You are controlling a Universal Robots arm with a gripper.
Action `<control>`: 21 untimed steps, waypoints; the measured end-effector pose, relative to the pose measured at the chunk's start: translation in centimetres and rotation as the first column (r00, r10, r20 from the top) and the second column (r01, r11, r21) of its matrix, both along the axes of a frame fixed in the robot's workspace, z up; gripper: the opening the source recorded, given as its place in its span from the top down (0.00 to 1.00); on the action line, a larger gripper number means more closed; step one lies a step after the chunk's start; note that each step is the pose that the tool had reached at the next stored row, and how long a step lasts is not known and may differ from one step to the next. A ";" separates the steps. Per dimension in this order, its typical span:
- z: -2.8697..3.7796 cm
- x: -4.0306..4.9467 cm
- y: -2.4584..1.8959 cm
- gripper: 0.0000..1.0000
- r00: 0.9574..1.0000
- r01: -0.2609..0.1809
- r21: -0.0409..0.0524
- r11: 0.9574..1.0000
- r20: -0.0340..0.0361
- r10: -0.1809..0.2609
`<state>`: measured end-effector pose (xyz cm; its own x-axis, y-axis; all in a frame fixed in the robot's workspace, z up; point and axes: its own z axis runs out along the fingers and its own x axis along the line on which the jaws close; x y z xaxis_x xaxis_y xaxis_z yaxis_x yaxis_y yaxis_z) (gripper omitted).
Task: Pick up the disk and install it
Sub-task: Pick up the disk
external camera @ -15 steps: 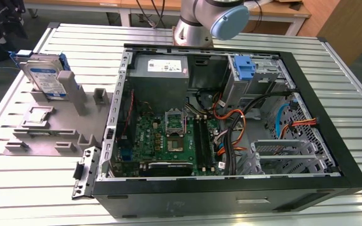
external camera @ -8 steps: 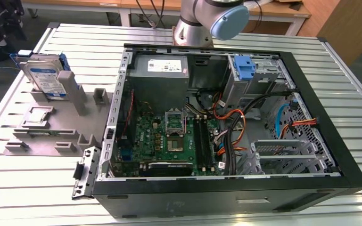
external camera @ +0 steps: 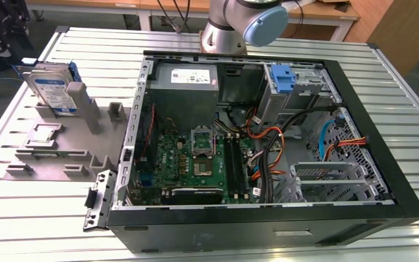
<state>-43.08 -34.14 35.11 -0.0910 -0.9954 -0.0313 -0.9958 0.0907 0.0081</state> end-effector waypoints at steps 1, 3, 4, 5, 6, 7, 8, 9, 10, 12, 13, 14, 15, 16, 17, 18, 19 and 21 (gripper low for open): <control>-0.02 0.01 0.01 0.47 1.000 -0.005 0.000 1.000 0.001 0.005; -0.05 0.00 0.01 0.47 1.000 -0.028 0.000 1.000 0.001 0.028; -0.06 0.00 0.01 0.47 0.999 -0.040 0.000 0.999 0.001 0.040; -0.06 0.00 0.01 0.47 0.999 -0.045 0.000 0.999 0.001 0.045; -0.06 0.00 0.01 0.47 0.999 -0.045 0.000 0.999 0.001 0.045; -0.07 0.00 0.01 0.47 0.999 -0.045 0.000 0.999 0.002 0.045; -0.07 0.00 0.01 0.47 0.999 -0.045 0.000 0.999 0.002 0.045; -0.07 0.00 0.01 0.47 0.999 -0.045 0.000 0.999 0.002 0.045; -0.07 0.00 0.01 0.47 0.999 -0.045 0.000 0.999 0.002 0.045; -0.07 0.00 0.01 0.47 0.999 -0.045 0.000 0.999 0.002 0.045; -0.08 -0.01 0.03 0.47 0.999 -0.045 0.000 0.999 0.002 0.045; -0.09 -0.01 0.08 0.47 0.999 -0.045 0.000 0.999 0.002 0.045; -0.09 -0.01 0.13 0.47 0.999 -0.045 0.000 0.999 0.002 0.045; -0.11 -0.01 0.17 0.47 0.999 -0.046 0.000 0.999 0.002 0.046; -0.13 -0.02 0.21 0.47 0.999 -0.046 0.000 0.999 0.002 0.046; -0.18 -0.03 0.24 0.47 0.999 -0.047 0.000 0.999 0.002 0.047; -0.22 -0.08 0.27 0.47 0.999 -0.049 0.000 0.999 0.002 0.049; -0.39 -0.15 0.33 0.47 0.999 -0.055 0.000 0.999 0.003 0.055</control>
<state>-43.22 -33.81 34.72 -0.0364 -0.9988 -0.0318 -0.9993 0.0363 0.0049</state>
